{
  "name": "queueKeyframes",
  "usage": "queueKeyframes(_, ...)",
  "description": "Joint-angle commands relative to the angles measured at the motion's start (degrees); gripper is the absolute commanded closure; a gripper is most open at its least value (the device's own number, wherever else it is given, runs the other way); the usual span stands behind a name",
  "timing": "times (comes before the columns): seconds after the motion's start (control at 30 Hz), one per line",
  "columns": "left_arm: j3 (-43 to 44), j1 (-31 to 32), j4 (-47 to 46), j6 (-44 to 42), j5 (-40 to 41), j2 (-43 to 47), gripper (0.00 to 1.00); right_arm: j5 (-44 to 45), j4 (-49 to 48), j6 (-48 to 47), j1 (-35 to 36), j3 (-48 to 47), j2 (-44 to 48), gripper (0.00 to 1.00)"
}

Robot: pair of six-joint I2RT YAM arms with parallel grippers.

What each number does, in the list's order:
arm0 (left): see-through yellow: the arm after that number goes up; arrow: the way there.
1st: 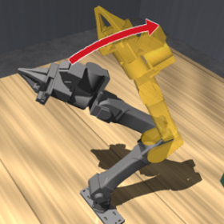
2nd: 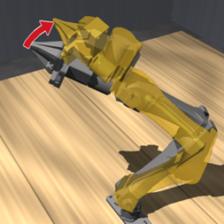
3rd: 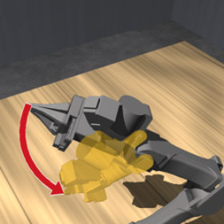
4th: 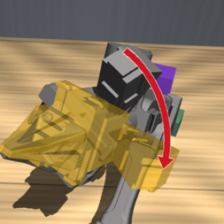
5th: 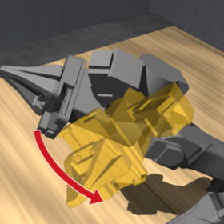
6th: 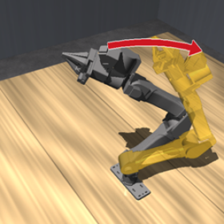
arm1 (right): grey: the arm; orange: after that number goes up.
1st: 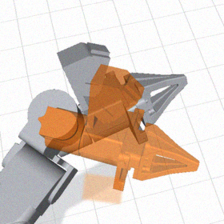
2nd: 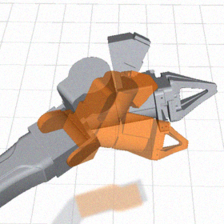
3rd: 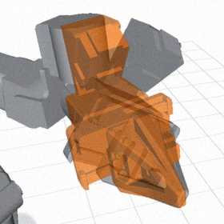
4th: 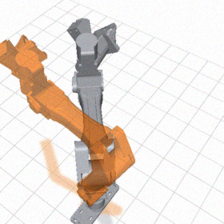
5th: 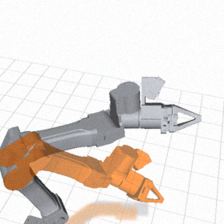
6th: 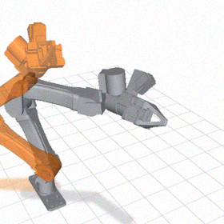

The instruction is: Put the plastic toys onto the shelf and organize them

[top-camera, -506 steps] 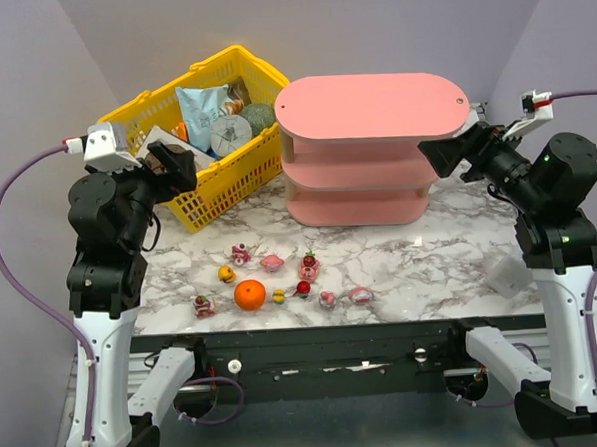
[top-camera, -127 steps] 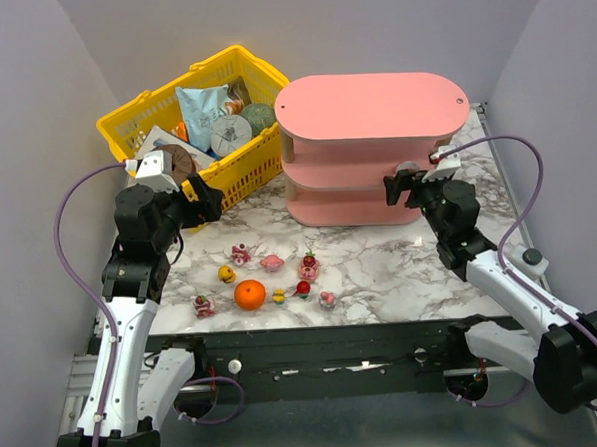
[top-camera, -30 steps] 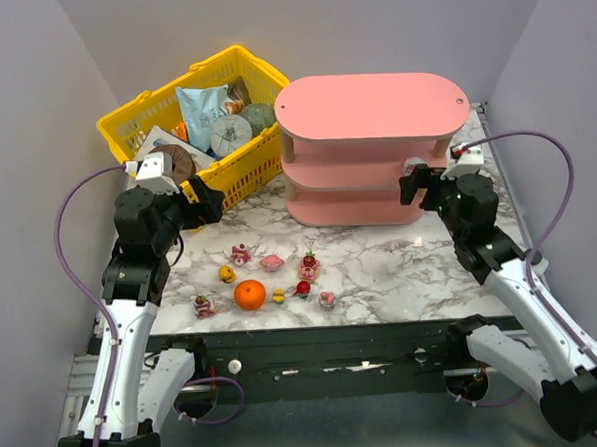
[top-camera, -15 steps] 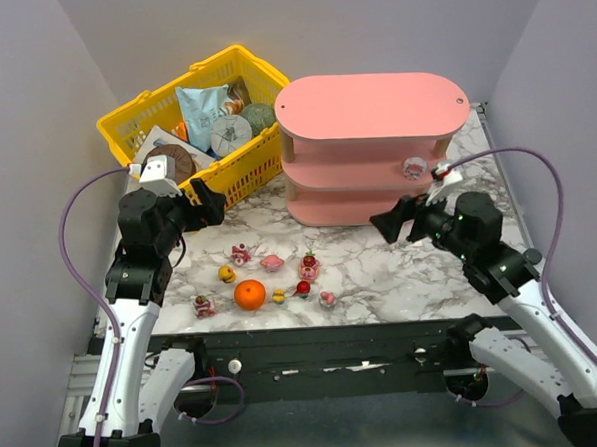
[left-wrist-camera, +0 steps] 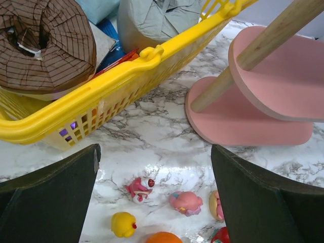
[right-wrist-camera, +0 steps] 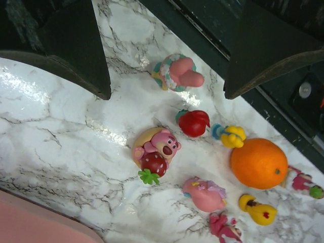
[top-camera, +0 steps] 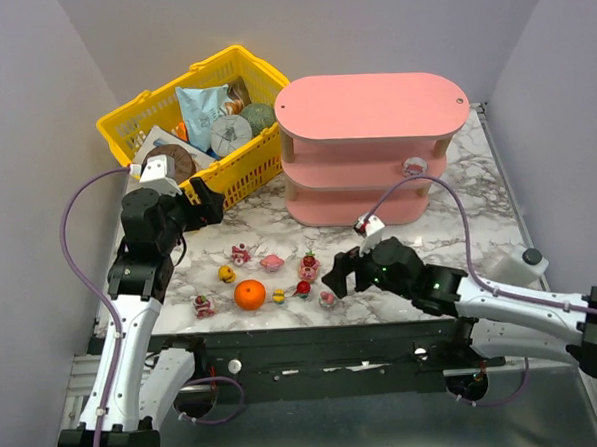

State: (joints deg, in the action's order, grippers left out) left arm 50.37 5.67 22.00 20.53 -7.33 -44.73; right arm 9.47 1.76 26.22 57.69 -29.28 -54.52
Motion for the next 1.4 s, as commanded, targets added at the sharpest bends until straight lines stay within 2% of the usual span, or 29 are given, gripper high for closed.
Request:
queueKeyframes(0.0, 0.3, -0.3, 0.2, 0.3, 0.1, -1.0, 0.01, 11.5, -6.8, 5.9, 3.6, -4.8, -7.4, 0.01)
queueKeyframes(0.17, -0.6, -0.3, -0.4, 0.6, -1.5, -0.1, 0.01, 10.3, -7.1, 7.3, 4.1, -7.1, -14.2, 0.04)
queueKeyframes(0.33, -0.8, -0.3, -0.5, 0.6, -1.6, 0.1, 0.01, 6.4, -5.8, 6.8, 4.1, -6.6, -13.2, 0.05)
queueKeyframes(0.43, -0.7, -0.3, -0.6, 0.7, -2.2, 0.0, 0.01, 4.1, -2.0, 5.9, 5.7, -6.6, -11.9, 0.02)
queueKeyframes(0.6, -0.8, -0.3, -0.6, 0.9, -2.9, -0.1, 0.01, 12.4, 2.4, 10.1, 13.4, -6.2, -11.7, 0.00)
queueKeyframes(0.8, -1.2, -0.3, -0.7, 1.3, -3.4, 0.1, 0.01, 23.1, 8.9, 21.1, 17.8, -7.5, -16.7, 0.01)
queueKeyframes(0.87, -1.2, -0.3, -0.7, 1.3, -3.8, 0.0, 0.01, 24.1, 10.9, 24.0, 17.8, -7.8, -18.0, 0.04)
queueKeyframes(0.97, -1.2, -0.3, -1.0, 1.4, -4.1, 0.0, 0.01, 24.2, 8.9, 25.2, 18.1, -6.8, -19.3, 0.09)
queueKeyframes(1.1, -1.2, -0.3, -1.2, 1.5, -4.1, -0.5, 0.01, 26.5, 3.3, 22.9, 18.2, -5.2, -20.6, 0.11)
queueKeyframes(1.23, -1.1, -0.3, -1.0, 1.8, -4.9, -1.1, 0.01, 25.1, -0.9, 21.2, 18.1, -5.2, -22.8, 0.14)
queueKeyframes(1.37, -1.0, -0.3, -1.0, 1.8, -4.7, -1.2, 0.01, 25.3, 1.6, 24.6, 18.2, -6.1, -25.3, 0.20)
